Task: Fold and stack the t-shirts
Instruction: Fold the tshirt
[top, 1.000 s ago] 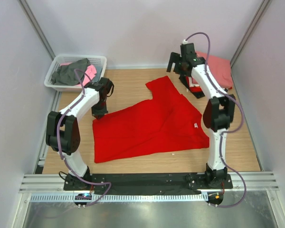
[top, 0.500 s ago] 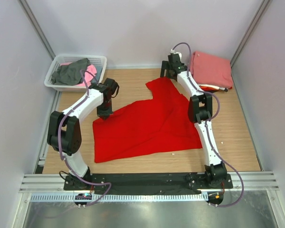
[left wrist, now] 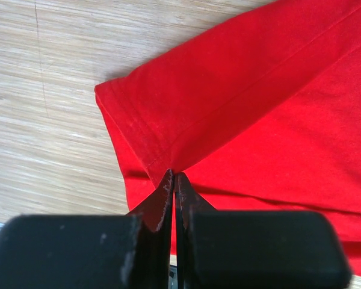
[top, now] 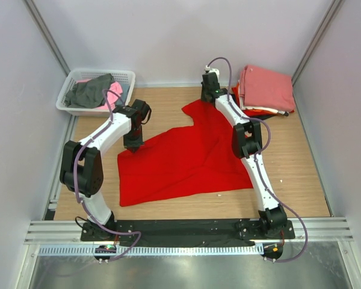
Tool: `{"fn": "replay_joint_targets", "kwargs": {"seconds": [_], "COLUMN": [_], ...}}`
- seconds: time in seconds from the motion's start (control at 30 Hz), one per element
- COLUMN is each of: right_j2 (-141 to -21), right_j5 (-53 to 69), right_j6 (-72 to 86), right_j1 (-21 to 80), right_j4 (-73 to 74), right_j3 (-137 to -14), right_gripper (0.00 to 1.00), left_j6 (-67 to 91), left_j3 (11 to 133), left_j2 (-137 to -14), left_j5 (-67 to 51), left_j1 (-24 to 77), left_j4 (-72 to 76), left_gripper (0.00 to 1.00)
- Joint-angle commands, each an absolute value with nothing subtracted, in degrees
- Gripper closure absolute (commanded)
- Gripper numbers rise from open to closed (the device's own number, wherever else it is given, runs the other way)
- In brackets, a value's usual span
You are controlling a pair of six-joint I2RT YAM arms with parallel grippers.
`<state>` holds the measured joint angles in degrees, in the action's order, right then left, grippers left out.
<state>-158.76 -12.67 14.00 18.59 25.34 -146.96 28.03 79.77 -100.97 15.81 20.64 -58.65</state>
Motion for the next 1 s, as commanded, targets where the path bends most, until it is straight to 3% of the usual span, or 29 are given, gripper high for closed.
{"fn": "replay_joint_targets", "kwargs": {"seconds": [0.0,0.1,0.27,0.47,0.7,0.97], "right_j2": [-159.6,-157.8,-153.8,-141.0,-119.6,-99.5], "right_j5": [-12.1,-12.9,-13.0,-11.3,-9.1,-7.8], "right_j6": [14.9,14.0,12.8,11.1,10.6,8.5], "right_j1": [18.7,18.5,18.0,17.2,16.8,16.5], "right_j4": [24.5,23.0,22.1,19.4,11.1,7.0], "right_j3": [-146.5,-144.5,-143.6,-135.7,-106.3,-86.7], "right_gripper": [0.80,0.98,0.99,0.99,0.99,0.99], "left_j6": [28.0,28.1,27.8,27.1,27.6,27.9], "left_j3": [79.5,79.4,80.2,83.1,82.4,81.9], "left_j2": [-99.4,-99.6,-99.9,-100.0,-97.9,-95.4], "left_j5": [15.6,16.1,17.7,23.7,25.7,27.4], "left_j1": [20.8,20.8,20.8,20.5,17.8,16.5], "left_j4": [-57.8,-57.9,-58.1,-60.7,-60.6,-59.7], "left_gripper": [1.00,1.00,1.00,1.00,1.00,1.00]}}
